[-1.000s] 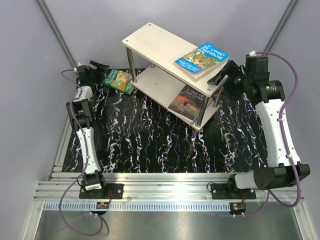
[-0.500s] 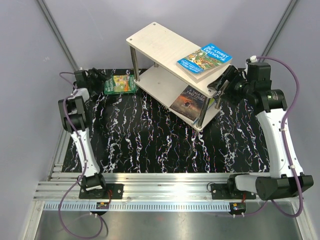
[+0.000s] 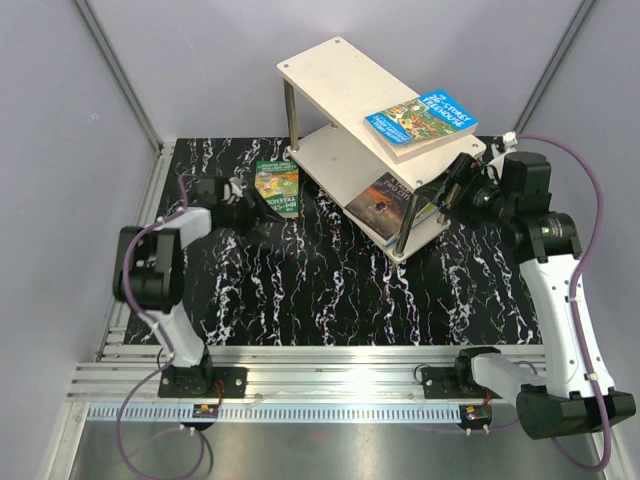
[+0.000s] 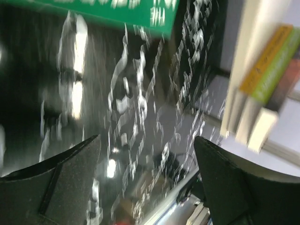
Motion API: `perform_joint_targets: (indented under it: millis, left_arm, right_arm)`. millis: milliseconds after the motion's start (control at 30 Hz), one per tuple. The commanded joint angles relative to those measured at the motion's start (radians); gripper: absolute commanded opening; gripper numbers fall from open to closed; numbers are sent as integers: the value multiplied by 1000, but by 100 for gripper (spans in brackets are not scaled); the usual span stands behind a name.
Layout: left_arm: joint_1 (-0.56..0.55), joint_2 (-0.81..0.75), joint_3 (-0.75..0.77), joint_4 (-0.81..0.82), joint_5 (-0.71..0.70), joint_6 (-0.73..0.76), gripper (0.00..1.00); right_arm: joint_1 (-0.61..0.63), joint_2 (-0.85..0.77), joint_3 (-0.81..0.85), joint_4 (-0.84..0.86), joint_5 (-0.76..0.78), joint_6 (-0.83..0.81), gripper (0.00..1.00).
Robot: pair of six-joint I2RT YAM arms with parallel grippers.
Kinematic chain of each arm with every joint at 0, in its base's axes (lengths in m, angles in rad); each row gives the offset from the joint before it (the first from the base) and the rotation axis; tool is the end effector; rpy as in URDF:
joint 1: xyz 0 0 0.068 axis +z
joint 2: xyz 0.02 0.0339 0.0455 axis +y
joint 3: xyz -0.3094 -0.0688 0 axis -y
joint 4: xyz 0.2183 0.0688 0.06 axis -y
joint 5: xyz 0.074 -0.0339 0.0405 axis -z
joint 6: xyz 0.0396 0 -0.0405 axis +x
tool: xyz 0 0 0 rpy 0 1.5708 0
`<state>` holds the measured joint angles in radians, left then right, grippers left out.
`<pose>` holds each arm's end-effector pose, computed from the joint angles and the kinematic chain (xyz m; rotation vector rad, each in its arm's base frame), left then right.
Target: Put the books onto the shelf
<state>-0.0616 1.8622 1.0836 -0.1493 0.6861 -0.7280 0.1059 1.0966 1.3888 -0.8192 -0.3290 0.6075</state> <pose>0.3669 -0.0478 0.2155 -0.5505 2.5230 -1.1739 0.1645 0.0304 0.4530 0.3351 2.1358 0.7669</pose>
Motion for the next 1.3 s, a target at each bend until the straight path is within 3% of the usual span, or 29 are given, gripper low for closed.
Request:
perform_joint_targets:
  millis: [0,67,167,300,467,667,967,1267]
  left_arm:
    - [95,-214,24,-96,-95,107,86]
    - [135,-218,89,-131,-152,122,99]
    - [152,-161,183,-156,-183,134,99]
    - [146,35,419,-274,-284,173,99]
    - [129,227,591,-352,-290,217,99]
    - [125,354,648,-342,-257,197,99]
    - [66,417,702,-292,-155,177,99]
    - [22,431,768,-305,-160,148,99]
  right_arm:
    - [6,-30,-48,-86,-27,-58,87]
    - [6,-59,-57,-95,-24,-60,87]
    - [6,-98,-65,-118,-5,-64,87]
    - [5,-132,-68,-159,28,-58,87]
    - [6,-158,-63,-193,73,-35,87]
    - [6,-130,-27,-215,111,-17,87]
    - [6,-83,-40,-169,114,9,87]
    - [5,-38,-43,-129,97,-6,87]
